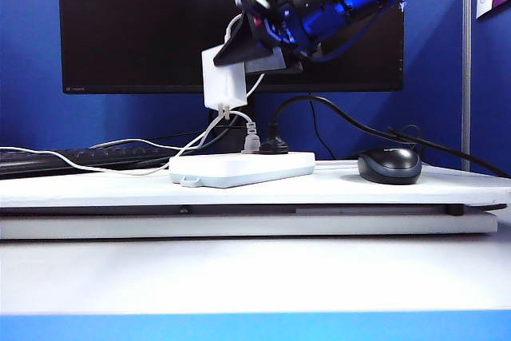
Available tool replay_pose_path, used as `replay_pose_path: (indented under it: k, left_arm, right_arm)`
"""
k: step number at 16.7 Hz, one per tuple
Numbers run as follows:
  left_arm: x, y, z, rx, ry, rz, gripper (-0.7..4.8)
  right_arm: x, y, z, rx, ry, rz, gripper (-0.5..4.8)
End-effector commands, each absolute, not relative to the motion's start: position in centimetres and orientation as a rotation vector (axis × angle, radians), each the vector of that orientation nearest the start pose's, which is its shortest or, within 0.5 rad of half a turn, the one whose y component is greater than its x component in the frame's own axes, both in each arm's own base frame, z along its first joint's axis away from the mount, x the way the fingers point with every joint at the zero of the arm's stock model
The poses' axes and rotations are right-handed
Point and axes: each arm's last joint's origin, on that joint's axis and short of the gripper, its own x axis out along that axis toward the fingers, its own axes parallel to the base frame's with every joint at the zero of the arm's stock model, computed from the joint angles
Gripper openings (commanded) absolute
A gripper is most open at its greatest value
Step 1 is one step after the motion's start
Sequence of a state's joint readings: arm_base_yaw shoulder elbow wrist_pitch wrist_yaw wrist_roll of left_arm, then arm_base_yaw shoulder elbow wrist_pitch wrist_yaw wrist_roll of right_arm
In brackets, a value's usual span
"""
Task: Unplug the white charger from the socket, then place it next to the socket.
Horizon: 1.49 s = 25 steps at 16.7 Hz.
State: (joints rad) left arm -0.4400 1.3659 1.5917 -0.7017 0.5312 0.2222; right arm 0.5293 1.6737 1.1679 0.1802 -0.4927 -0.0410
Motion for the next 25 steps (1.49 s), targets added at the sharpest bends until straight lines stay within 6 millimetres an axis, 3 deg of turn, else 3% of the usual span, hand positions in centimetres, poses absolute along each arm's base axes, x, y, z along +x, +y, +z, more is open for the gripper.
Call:
replay_pose_path:
  k: [1, 5, 12, 18, 25]
  left_arm:
    - [23.1, -12.1, 45.2, 0.216, 0.265, -0.882, -0.05]
    - [22.2, -11.7, 45.9, 0.192, 0.238, -0.855, -0.05]
    - [22.2, -11.6, 46.0, 0.178, 0.244, -0.852, -0.05]
    - [22.1, -11.6, 45.7, 0.177, 0.272, -0.857, -0.05]
    - [22.0, -11.6, 45.6, 0.176, 0.283, -0.865, -0.05]
  right_arm:
    - [32.1, 20.5, 28.8, 0.076, 0.242, 1.037, -0.01]
    - [32.5, 20.9, 29.2, 0.202, 0.199, 1.035, -0.01]
    - [32.3, 23.9, 28.1, 0.261, 0.129, 0.919, -0.01]
    - [32.1, 27.1, 24.0, 0.249, 0.213, 0.883, -0.01]
    - [32.8, 27.7, 20.9, 0.275, 0.305, 0.812, -0.01]
